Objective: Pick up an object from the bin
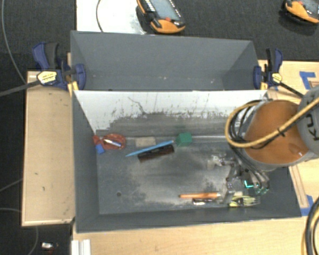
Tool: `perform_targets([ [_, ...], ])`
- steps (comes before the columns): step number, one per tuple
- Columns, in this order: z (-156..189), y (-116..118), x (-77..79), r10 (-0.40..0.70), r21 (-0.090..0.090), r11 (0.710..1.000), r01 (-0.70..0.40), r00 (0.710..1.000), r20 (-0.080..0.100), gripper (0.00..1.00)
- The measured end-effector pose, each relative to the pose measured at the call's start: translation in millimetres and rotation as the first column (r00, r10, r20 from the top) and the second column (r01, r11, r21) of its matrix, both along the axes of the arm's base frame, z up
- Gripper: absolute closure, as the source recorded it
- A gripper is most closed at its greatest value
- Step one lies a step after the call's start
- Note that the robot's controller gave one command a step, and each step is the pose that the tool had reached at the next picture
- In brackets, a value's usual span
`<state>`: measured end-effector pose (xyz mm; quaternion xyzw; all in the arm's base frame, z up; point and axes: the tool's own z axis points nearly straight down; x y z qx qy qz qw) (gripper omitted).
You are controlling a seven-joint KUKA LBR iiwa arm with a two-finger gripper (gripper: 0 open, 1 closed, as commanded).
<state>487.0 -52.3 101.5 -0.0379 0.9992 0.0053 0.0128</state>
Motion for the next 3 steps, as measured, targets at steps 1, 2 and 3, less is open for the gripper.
perform_targets([
  [1, -19, 35, -4.1, 0.296, -0.009, 0.955, -0.295, 0.955, 0.004, 0.00],
  [2, -29, 61, -4.5, 0.477, -0.017, 0.879, -0.477, 0.879, 0.015, 0.00],
  [3, -31, 60, -7.6, 0.476, -0.014, 0.879, -0.476, 0.879, 0.006, 1.00],
])
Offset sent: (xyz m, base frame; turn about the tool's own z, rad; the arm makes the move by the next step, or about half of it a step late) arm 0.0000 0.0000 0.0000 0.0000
